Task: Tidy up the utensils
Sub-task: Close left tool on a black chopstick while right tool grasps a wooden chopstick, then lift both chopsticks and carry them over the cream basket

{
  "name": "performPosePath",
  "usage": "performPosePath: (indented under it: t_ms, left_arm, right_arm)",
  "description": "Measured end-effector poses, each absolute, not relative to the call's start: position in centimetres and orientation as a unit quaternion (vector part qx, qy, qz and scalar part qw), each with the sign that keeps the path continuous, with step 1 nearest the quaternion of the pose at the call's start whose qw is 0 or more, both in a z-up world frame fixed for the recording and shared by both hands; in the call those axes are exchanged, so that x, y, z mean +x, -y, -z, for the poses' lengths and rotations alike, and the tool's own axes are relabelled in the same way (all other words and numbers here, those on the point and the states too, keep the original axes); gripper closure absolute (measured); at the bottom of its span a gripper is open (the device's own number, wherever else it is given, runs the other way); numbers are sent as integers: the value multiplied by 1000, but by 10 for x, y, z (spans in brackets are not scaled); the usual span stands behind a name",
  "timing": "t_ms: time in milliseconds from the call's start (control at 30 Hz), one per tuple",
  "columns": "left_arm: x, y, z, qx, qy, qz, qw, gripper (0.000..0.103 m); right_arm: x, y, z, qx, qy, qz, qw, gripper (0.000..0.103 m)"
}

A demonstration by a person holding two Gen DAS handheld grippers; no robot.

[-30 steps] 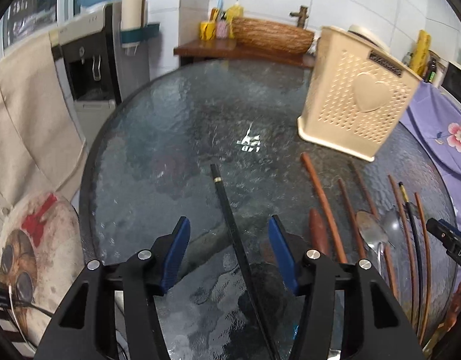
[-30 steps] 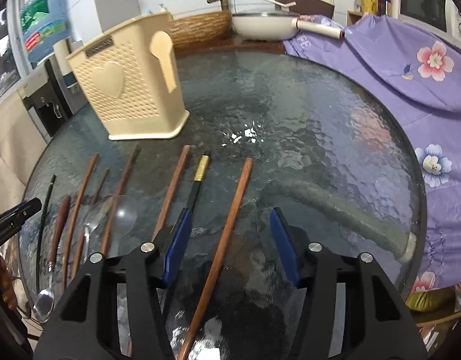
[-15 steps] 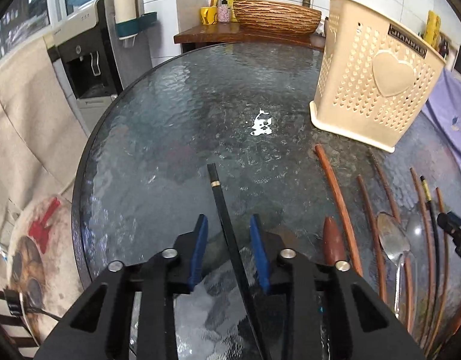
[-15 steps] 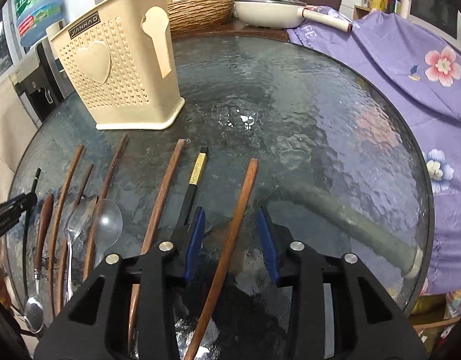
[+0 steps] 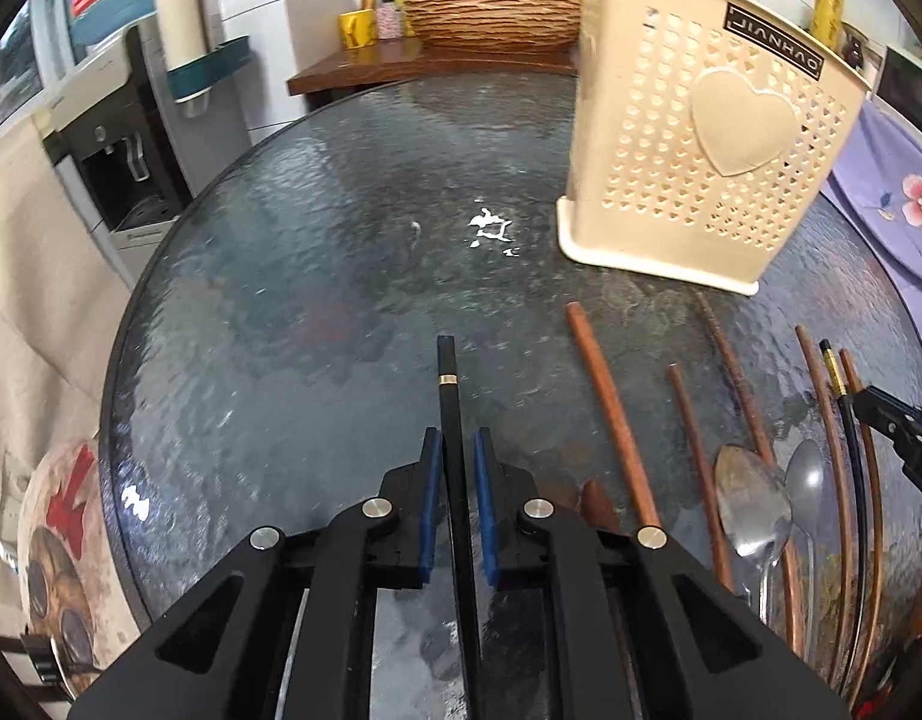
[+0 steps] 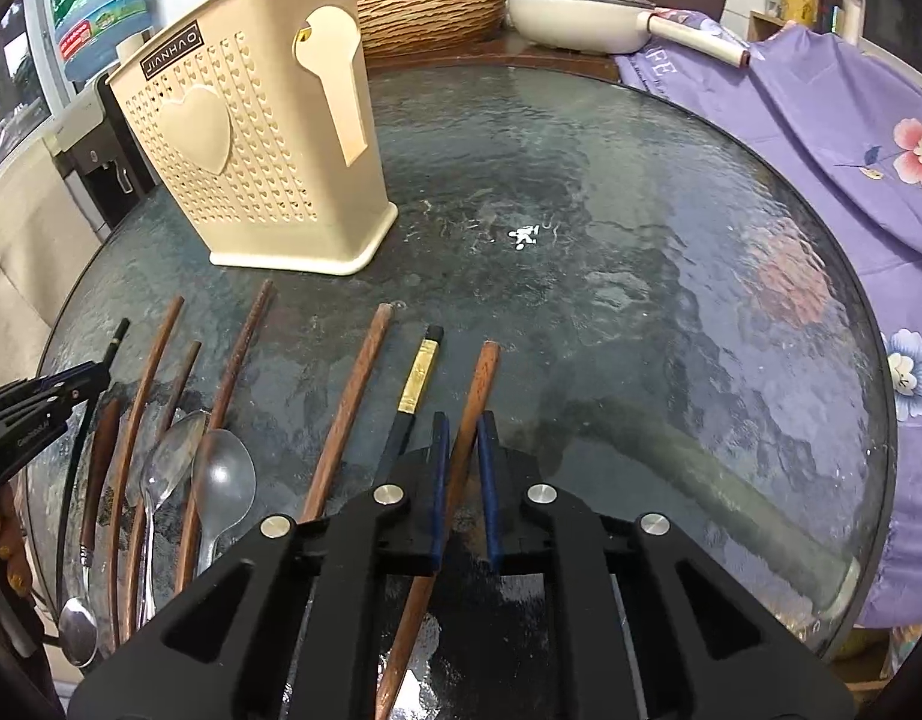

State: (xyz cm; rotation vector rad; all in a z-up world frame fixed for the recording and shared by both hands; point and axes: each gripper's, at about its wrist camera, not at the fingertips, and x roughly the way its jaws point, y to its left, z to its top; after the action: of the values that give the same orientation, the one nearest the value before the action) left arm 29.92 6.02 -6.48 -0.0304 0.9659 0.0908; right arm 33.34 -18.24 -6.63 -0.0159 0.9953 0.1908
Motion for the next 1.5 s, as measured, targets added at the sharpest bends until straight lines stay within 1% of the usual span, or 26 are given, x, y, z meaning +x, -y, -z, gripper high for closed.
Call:
performPosePath:
  t_ms: [100, 333, 533, 633, 833, 1200, 1333, 1500]
  left_arm:
    - [303, -61, 65, -11, -469, -33, 883, 95]
    - [307, -56, 65, -3, -467, -20, 884, 96]
    - [312, -57, 63, -28, -465, 1, 885, 96]
    - [312, -56, 57, -31, -456, 5, 889, 96]
    - [302, -50, 24, -34, -415, 25, 909, 96]
    - [265, -45, -53, -32, -335, 70, 939, 96]
    - [251, -47, -79, -34, -309, 82, 947, 96]
    - [243, -50, -83, -43, -300, 86, 949, 96]
  right_arm:
    - [338, 184, 66, -7, -481, -98, 871, 93]
    - [346, 185, 65, -3, -486, -106, 868, 95]
    - [351, 190, 62, 30, -486, -127, 864, 96]
    - [350, 192, 52, 35, -472, -134, 871, 96]
    - [342, 195, 15, 53, -427, -159, 889, 96]
    - [305, 199, -70, 41, -339, -207, 917, 96]
    - [294, 203, -89, 37, -324, -221, 919, 96]
    - [282, 199, -98, 23, -316, -234, 919, 96]
